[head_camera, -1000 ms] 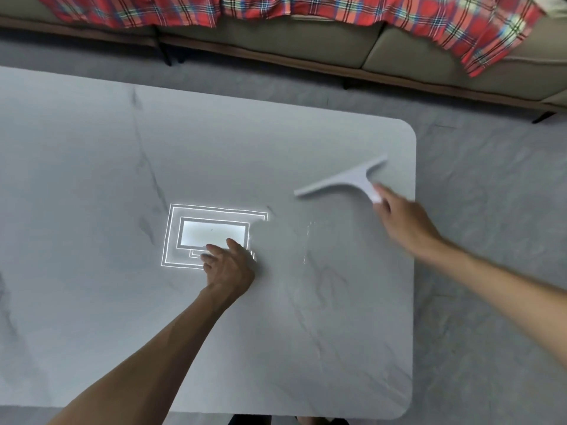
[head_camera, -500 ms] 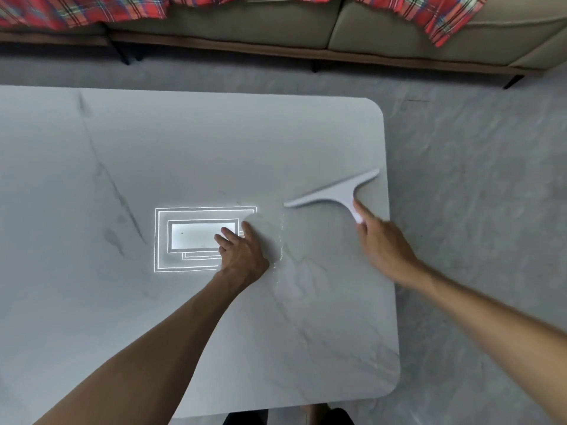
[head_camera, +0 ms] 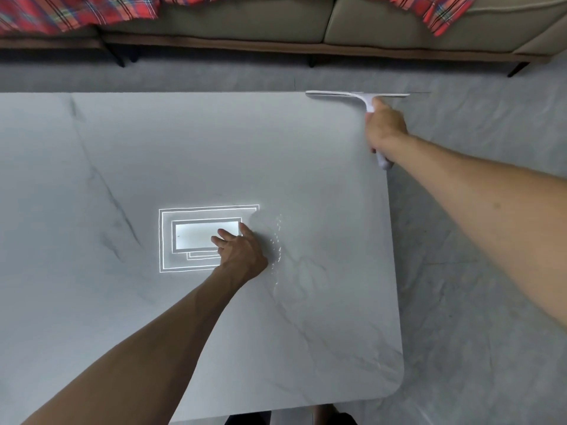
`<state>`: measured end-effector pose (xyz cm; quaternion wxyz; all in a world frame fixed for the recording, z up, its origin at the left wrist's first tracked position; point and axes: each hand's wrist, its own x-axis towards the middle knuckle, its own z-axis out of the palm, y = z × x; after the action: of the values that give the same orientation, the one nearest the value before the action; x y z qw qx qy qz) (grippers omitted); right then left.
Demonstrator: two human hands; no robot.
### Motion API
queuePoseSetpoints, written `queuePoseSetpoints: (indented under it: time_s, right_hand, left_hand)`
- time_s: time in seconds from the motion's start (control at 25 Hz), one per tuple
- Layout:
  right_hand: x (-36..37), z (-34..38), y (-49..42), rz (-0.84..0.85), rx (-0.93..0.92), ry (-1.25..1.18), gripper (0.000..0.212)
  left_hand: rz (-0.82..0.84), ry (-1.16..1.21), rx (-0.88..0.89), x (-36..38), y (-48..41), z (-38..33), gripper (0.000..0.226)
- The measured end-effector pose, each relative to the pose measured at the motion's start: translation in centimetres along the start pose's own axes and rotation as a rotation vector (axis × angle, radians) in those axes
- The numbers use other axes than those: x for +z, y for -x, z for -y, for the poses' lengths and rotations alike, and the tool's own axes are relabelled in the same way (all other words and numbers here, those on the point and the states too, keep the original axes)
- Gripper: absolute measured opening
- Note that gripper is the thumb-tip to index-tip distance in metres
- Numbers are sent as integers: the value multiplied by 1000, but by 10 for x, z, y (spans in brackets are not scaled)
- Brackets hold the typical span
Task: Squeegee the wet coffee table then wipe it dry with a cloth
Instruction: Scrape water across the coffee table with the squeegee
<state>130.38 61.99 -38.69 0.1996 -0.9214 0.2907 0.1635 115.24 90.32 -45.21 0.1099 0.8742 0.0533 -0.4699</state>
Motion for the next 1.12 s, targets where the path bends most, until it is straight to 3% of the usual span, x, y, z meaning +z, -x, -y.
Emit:
queuePoseSetpoints:
  time_s: [0.16, 0.36, 0.52, 0.6, 0.72, 0.84, 0.96, 1.04, 1.12]
  right_hand:
    - [28, -22, 30, 13, 39, 36, 35]
    - [55, -78, 155, 87, 82, 6, 41]
    - [57, -83, 228, 202, 162, -48, 38]
    - [48, -74, 228, 216, 213, -106, 32]
    - [31, -44, 178, 89, 207, -127, 36]
    - [27, 8, 116, 30, 154, -147, 32]
    - [54, 52, 95, 93, 131, -144, 36]
    - [86, 69, 119, 111, 48, -86, 42]
    - [113, 67, 159, 149, -150, 0, 48]
  left_hand:
    - [-15, -28, -11, 4, -4, -1, 84]
    - [-25, 2, -16, 6, -4, -1, 84]
    - [-39, 32, -17, 9, -4, -1, 84]
    - [-36, 25, 0, 8, -5, 4, 83]
    - [-52, 22, 46, 7, 0, 12, 76]
    - [-220, 136, 108, 6, 16, 28, 59]
    - [-358, 261, 170, 7, 39, 61, 53]
    - [-399, 278, 174, 11, 56, 88, 52]
    - [-457, 286, 133, 18, 67, 109, 46]
